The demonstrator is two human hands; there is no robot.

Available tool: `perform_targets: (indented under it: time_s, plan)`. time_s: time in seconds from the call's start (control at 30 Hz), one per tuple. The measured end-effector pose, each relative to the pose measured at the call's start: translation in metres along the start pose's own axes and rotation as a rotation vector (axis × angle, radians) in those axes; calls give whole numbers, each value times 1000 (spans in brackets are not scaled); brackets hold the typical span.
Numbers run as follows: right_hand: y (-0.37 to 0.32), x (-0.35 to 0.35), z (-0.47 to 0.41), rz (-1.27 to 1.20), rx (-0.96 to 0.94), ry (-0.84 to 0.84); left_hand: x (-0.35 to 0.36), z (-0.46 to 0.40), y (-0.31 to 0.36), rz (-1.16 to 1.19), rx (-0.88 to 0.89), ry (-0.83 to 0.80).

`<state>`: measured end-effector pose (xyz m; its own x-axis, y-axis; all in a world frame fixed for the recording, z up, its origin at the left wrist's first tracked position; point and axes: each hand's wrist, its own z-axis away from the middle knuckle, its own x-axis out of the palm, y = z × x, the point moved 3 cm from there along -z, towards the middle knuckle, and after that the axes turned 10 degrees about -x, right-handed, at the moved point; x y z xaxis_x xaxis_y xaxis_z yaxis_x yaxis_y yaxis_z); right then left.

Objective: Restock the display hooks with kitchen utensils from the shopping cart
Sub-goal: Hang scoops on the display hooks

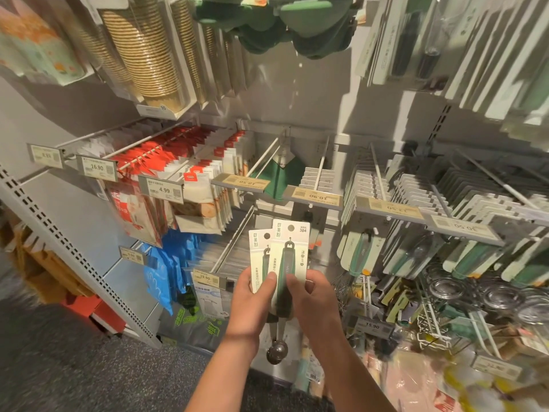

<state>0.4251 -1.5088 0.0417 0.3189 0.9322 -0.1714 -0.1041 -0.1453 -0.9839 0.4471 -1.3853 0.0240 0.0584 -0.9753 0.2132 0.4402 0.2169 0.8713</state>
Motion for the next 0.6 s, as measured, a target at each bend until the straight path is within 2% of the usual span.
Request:
perform_targets:
  time_s: [0.23,0.6]
  plan:
    - [-2,-11,2,-110,-23,28,-3,-5,0,13,18,41]
    - [-24,-21,4,-199,-245,71,-3,-7,-1,11,1,28]
